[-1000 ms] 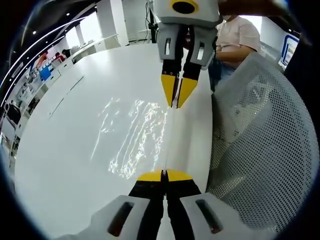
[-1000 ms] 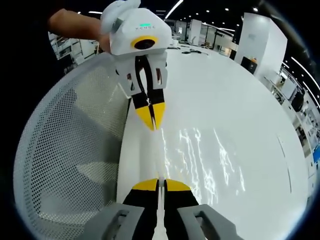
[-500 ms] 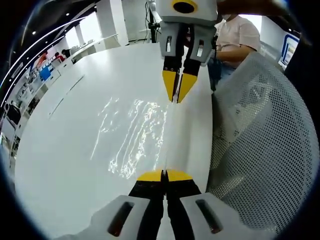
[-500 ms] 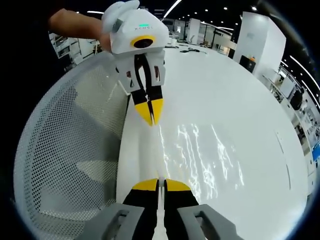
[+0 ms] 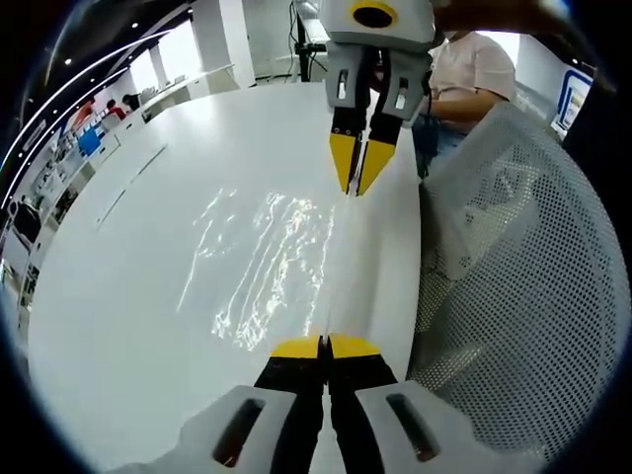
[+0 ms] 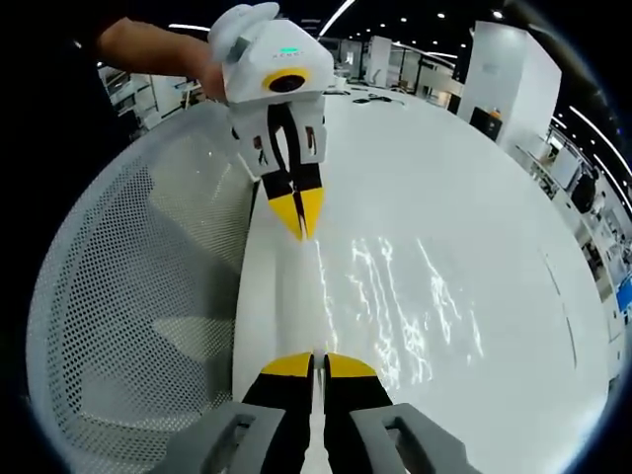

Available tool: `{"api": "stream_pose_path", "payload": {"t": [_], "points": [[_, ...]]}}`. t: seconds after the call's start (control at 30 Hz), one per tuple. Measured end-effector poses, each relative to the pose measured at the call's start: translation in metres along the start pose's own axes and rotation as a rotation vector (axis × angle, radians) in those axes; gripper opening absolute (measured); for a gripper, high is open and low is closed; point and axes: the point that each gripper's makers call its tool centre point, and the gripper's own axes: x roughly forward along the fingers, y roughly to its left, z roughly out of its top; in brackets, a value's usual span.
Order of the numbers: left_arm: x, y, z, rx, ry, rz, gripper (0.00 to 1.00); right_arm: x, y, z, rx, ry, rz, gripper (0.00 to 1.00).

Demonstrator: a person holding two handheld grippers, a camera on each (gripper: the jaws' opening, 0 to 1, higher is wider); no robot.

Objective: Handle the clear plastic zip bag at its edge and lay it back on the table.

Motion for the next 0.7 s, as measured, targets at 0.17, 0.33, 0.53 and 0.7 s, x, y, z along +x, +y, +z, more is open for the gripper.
{"api": "stream_pose_path", "payload": {"t": [0.17, 0.33, 0.53, 0.7], "points": [[-0.0011, -0.0018, 0.0002, -0.002, 0.002, -0.001, 0.0, -0.0007, -0.0012, -0.0031, 0.008, -0.001, -0.002, 0.0], [-0.001, -0.0005, -0.0012, -0.003, 0.006, 0.001, 0.0, -0.0013, -0.0014, -0.0045, 0.005, 0.005, -0.004, 0.0], [-0.001, 0.0016, -0.0036, -0.006, 0.009, 0.009, 0.0, -0.0036, 0.0004, -0.0059, 0.009, 0.017, -0.003, 0.0], [-0.0021, 0.0013, -0.0043, -0.011, 0.007, 0.008, 0.0, -0.0053, 0.0009, -0.0071, 0.014, 0.02, -0.002, 0.0]]}}
